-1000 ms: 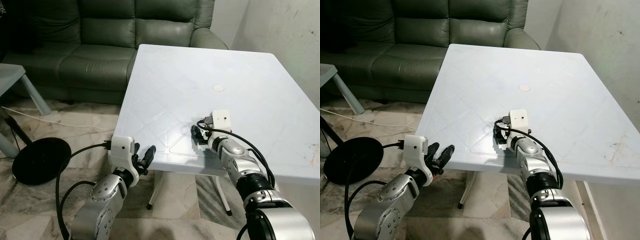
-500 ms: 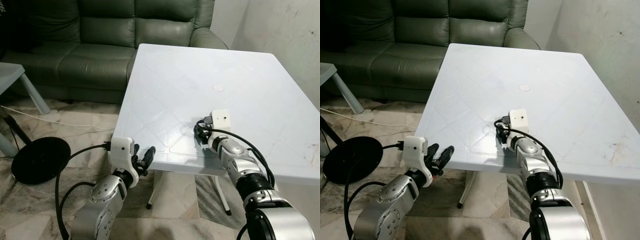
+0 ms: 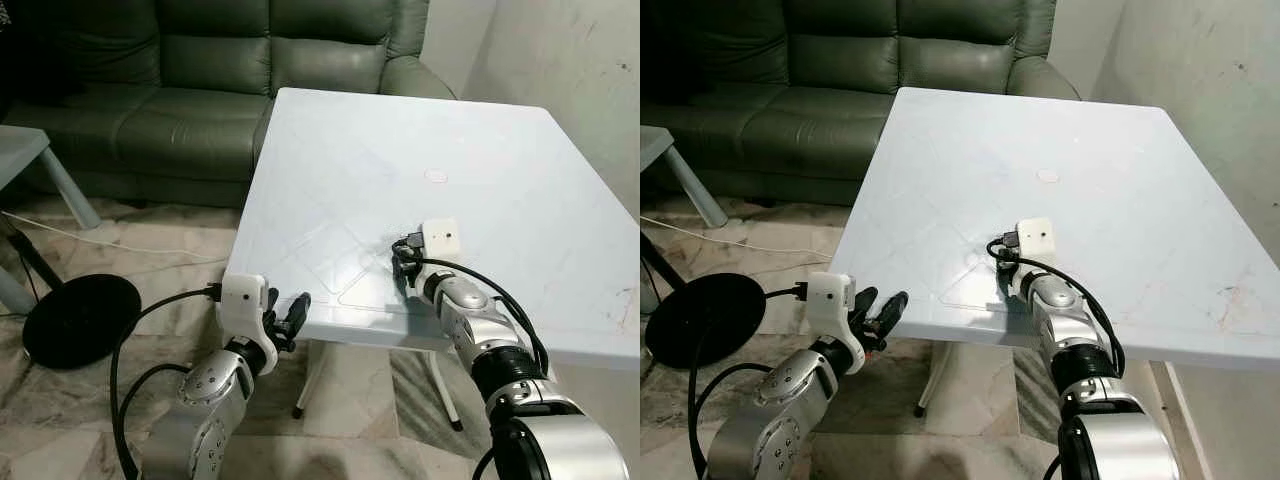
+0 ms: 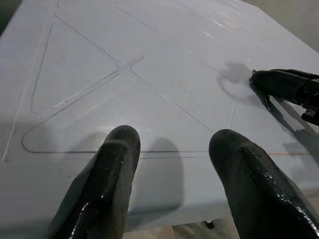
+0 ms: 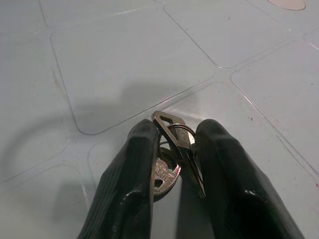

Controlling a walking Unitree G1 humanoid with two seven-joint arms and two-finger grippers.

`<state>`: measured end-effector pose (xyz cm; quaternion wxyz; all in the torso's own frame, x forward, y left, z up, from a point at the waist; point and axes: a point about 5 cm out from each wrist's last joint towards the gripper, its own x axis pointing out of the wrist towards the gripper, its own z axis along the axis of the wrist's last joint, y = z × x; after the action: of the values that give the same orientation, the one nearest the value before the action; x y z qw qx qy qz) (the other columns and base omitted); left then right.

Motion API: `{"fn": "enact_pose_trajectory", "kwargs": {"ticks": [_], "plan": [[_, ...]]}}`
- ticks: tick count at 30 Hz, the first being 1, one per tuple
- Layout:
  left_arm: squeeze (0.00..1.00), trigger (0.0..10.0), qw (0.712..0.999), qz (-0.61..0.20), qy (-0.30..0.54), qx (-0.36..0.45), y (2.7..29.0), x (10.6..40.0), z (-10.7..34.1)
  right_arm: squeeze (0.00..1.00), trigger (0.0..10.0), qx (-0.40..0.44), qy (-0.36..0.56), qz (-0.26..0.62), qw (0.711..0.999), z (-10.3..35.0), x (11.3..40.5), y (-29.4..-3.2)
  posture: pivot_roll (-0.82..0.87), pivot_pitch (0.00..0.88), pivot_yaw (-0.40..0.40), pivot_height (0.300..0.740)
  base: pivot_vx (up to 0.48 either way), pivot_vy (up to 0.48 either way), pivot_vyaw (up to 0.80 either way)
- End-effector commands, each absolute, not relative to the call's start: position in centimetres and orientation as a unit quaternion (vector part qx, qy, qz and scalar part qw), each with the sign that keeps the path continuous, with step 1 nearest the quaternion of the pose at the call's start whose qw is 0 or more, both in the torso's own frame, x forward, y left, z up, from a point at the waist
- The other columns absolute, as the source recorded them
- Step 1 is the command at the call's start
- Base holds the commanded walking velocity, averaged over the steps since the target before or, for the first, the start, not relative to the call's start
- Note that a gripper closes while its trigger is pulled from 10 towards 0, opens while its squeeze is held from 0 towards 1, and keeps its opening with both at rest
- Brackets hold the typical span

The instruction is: Hang keys on a hook

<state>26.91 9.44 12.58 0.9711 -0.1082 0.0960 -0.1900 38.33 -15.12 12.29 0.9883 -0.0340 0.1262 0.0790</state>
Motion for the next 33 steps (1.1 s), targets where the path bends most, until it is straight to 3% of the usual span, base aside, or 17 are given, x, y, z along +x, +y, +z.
{"fn": "enact_pose_trajectory", "kwargs": {"ticks": [1,11,27,30,31,32,33], "plan": [[0.00,10.0,0.972,-0.189,0.093,-0.105,9.4,26.7,12.8,0.00,0.0,-0.039,0.124,0.081,0.988,12.5,38.5,-14.9,0.07,0.114,-0.080,0.740,0.000,0.000,0.00],[0.00,10.0,0.972,-0.186,0.094,-0.106,9.4,26.8,12.8,0.00,0.0,-0.039,0.121,0.082,0.988,12.6,38.5,-15.0,0.06,0.120,-0.084,0.740,0.000,0.000,0.00],[0.00,10.0,0.973,-0.180,0.094,-0.111,9.3,26.8,12.9,0.00,0.0,0.131,-0.008,0.133,0.982,16.4,38.9,-15.8,0.07,0.129,-0.090,0.740,0.000,0.000,0.00],[0.00,10.0,0.973,-0.179,0.092,-0.112,9.4,26.9,12.9,0.00,5.7,0.155,-0.040,0.165,0.973,17.2,38.8,-15.7,0.06,0.128,-0.089,0.740,0.000,0.000,0.00],[0.00,10.0,0.973,-0.179,0.092,-0.112,9.3,26.9,12.9,0.00,8.3,0.169,-0.051,0.173,0.969,17.5,38.7,-15.7,0.06,0.127,-0.089,0.740,0.000,0.000,0.00],[0.00,10.0,0.973,-0.179,0.092,-0.112,9.3,26.9,12.9,0.00,8.3,0.169,-0.051,0.173,0.969,17.5,38.7,-15.7,0.06,0.127,-0.089,0.740,0.000,0.000,0.00],[0.00,10.0,0.973,-0.180,0.091,-0.114,9.3,26.9,12.9,0.00,10.0,0.207,-0.063,0.193,0.957,18.0,38.6,-15.7,0.06,0.127,-0.090,0.740,0.000,0.000,0.00]]}}
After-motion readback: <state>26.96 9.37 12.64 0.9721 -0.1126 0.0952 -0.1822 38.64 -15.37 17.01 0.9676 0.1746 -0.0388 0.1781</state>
